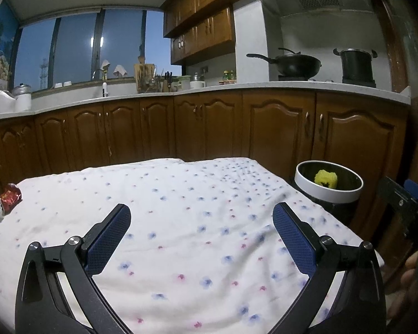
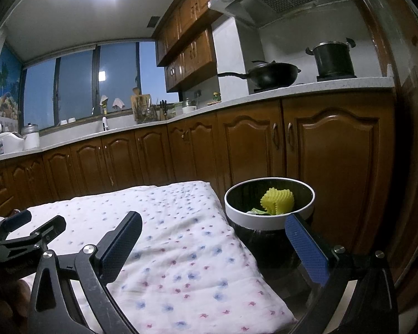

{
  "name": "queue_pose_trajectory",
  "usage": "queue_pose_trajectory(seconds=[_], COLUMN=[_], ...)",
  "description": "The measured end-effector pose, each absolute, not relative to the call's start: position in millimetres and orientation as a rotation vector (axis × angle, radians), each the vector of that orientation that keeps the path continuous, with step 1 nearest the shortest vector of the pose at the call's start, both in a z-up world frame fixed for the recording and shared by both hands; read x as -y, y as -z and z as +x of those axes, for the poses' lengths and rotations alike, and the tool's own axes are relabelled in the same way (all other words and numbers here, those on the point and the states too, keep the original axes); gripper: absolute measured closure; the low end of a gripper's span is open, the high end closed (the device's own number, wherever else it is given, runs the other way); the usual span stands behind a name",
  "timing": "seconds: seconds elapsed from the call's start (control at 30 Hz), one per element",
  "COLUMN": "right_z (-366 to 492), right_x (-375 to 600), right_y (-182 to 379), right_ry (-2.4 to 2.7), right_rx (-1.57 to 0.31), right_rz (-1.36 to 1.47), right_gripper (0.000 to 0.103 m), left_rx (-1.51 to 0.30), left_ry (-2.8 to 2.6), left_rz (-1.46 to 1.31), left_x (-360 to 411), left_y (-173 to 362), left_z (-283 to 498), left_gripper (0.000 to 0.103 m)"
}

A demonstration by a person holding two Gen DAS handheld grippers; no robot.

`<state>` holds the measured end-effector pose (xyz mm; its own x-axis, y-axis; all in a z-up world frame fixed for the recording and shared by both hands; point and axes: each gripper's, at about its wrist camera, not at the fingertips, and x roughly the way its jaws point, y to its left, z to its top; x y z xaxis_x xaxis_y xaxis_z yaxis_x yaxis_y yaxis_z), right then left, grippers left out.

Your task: Collect trash

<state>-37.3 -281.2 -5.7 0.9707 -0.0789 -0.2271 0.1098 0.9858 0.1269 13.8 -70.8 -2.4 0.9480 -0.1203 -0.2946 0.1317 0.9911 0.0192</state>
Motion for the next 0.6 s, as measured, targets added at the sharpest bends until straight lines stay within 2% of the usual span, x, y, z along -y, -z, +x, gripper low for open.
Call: queue_pose_trajectory(seconds=[0.6], right_z=[-38.4], right_x=[277.9], right_y=[3.7], right_ry=[0.097], right_rx=[-0.224], right_rz=[0.143], right_gripper=[0.000], left_rx=[-0.309], left_ry=[0.136], left_rz=[0.043], left_x=[70.8], left_y=[5.0], left_z=[16.2], left_gripper=[0.000])
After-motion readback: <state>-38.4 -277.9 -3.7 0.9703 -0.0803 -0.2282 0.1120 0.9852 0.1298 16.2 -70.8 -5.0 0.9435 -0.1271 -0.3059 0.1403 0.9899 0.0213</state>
